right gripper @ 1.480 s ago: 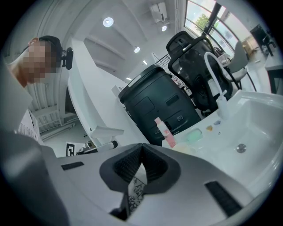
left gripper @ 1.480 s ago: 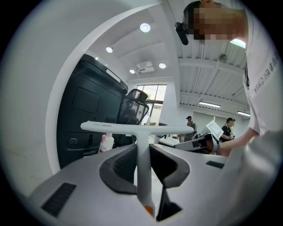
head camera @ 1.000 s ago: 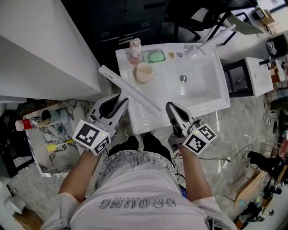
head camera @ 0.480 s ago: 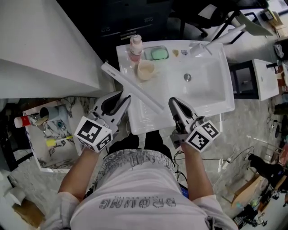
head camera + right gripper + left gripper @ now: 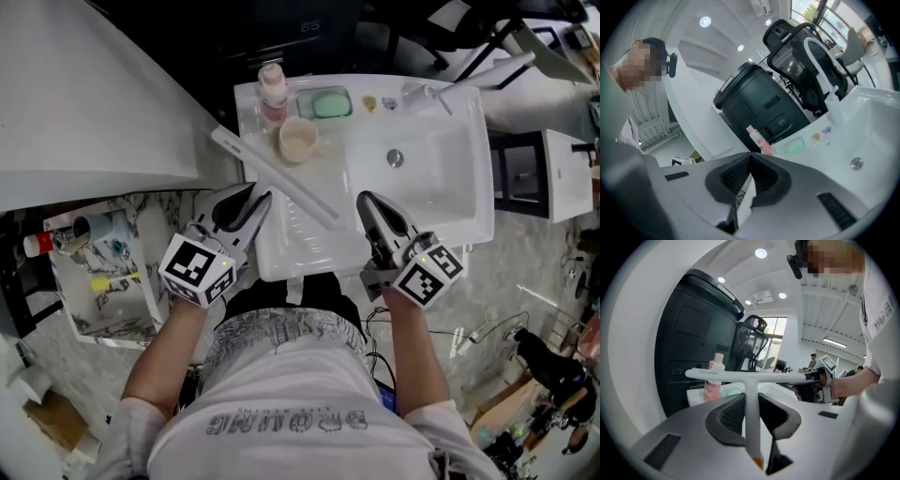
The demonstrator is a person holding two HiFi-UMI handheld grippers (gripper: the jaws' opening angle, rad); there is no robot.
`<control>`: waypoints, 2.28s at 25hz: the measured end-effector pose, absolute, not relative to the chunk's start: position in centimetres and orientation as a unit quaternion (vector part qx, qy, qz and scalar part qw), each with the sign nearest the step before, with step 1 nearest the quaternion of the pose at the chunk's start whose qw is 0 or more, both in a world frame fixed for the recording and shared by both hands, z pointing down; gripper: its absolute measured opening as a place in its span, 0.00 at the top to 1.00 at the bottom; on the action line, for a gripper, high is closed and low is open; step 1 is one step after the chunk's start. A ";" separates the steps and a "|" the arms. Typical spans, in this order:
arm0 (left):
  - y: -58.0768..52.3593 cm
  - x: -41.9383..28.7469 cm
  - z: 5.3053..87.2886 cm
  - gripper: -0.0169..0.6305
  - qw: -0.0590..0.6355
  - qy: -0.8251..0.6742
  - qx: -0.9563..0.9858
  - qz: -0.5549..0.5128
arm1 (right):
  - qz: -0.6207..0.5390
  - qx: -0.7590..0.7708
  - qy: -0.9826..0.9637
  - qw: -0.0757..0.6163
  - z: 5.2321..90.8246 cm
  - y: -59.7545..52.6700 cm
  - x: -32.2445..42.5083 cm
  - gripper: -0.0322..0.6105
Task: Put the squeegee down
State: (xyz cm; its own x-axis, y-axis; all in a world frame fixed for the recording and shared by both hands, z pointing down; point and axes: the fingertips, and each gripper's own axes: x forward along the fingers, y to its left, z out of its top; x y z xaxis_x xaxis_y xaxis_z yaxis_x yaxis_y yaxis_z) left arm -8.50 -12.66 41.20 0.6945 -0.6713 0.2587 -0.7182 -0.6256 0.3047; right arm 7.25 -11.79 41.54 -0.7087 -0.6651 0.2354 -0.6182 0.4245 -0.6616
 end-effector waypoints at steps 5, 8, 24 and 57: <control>-13.4 -7.5 43.0 0.82 0.201 -0.398 0.891 0.084 | -0.389 -0.368 0.844 0.026 42.7 -13.3 8.4 0.94; -13.7 -7.2 44.2 0.82 0.204 -0.405 0.885 0.102 | -0.397 -0.359 0.844 0.024 43.5 -14.3 8.7 0.94; -15.0 -7.0 49.8 0.82 0.245 -0.438 0.845 0.187 | -0.433 -0.327 0.840 0.015 47.2 -17.2 8.8 0.94; -14.6 -5.7 57.9 0.82 0.278 -0.446 0.768 0.366 | -0.471 -0.293 0.832 0.005 51.6 -18.3 10.6 0.94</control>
